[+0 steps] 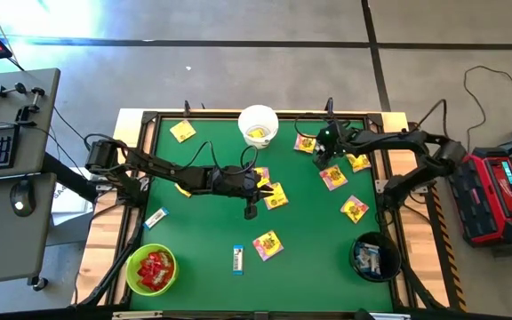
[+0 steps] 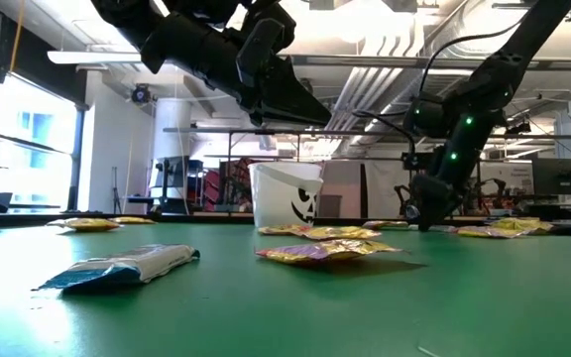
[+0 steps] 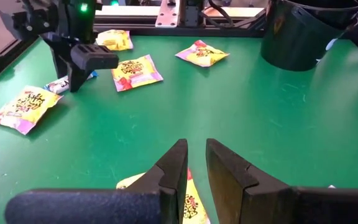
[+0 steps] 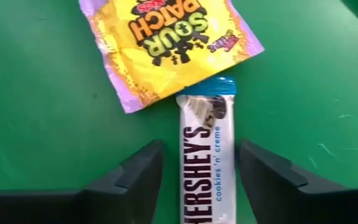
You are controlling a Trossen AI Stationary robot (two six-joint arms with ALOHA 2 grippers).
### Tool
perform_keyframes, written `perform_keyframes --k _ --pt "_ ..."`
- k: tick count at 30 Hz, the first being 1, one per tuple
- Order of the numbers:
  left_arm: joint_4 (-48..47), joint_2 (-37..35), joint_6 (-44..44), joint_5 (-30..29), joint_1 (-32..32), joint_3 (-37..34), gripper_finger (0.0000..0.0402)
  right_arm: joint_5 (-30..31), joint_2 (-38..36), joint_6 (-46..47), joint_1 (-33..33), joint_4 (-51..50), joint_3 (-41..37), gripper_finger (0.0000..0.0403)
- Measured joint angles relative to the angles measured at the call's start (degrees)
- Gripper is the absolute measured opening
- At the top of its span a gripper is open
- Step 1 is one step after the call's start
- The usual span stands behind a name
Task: Sort candy by brand, put in halloween buckets
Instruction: Put the white candy into the black bucket
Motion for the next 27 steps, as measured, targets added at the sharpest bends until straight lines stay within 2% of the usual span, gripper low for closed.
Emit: perform_keyframes --k 8,11,18,27 --pt "0.0 0.0 0.0 0.0 0.0 0.0 0.0049 -2.5 0.0 1.4 0.0 -0.4 0.0 0.0061" --pt "0.0 0.0 0.0 0.0 0.0 0.0 0.0049 -3.6 0.0 1.6 0.6 -0.2 0.1 0.0025" --pt "0.0 0.0 0.0 0.0 0.0 0.0 0.0049 -6.0 -3.9 5.0 4.1 -2.9 -0.3 0.0014" --pt "0.1 0.0 0.1 0.0 0.0 0.0 0.0049 -6.7 -12.6 10.0 12.6 -7.9 -0.4 0.0014"
